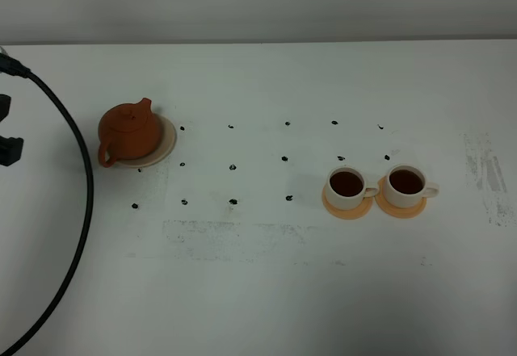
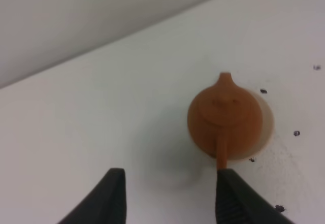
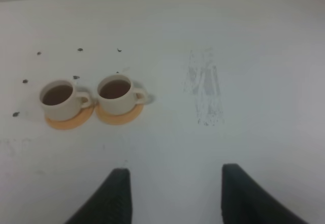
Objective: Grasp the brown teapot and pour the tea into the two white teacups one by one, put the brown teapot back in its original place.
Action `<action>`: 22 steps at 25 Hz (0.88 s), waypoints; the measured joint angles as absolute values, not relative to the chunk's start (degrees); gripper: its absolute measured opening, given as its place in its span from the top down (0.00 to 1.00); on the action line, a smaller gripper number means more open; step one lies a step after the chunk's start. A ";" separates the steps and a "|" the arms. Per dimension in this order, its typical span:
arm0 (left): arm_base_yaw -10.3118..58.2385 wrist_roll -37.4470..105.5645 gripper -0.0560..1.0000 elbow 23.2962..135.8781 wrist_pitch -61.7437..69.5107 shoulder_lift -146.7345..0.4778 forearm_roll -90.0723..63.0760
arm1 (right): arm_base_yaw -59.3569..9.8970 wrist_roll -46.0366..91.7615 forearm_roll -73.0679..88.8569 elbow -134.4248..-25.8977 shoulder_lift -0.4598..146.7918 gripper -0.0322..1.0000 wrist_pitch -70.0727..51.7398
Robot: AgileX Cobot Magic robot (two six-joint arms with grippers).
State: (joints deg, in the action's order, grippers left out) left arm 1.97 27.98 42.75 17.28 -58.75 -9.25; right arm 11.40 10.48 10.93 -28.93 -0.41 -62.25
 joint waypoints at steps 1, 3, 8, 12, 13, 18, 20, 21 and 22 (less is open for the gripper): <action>1.90 27.98 0.53 42.68 18.31 -57.63 -9.32 | 11.40 10.48 10.93 -28.93 -0.41 0.56 -62.25; 1.79 27.98 0.53 42.61 20.32 -55.83 -9.39 | 11.40 10.48 10.93 -28.93 -0.41 0.56 -62.25; 1.63 27.98 0.53 42.61 21.68 -54.13 -9.39 | 11.40 10.48 10.93 -28.93 -0.41 0.56 -62.25; 1.63 27.98 0.53 42.61 21.86 -54.13 -9.32 | 11.40 10.48 10.93 -28.93 -0.41 0.56 -62.25; 1.63 27.98 0.53 42.61 22.04 -54.08 -8.94 | 11.40 10.48 10.93 -28.93 -0.41 0.56 -62.25; 1.63 27.98 0.53 42.61 22.70 -51.44 -2.83 | 11.40 10.48 10.93 -28.93 -0.41 0.56 -62.25; 1.63 27.98 0.53 42.61 24.10 -47.64 -0.34 | 11.40 10.48 10.93 -28.93 -0.41 0.56 -62.25; 1.63 27.98 0.53 42.61 24.95 -45.35 0.00 | 11.40 10.48 10.93 -28.93 -0.41 0.56 -62.25; 1.63 27.98 0.53 42.61 25.95 -43.36 0.52 | 11.40 10.48 10.93 -28.93 -0.41 0.56 -62.25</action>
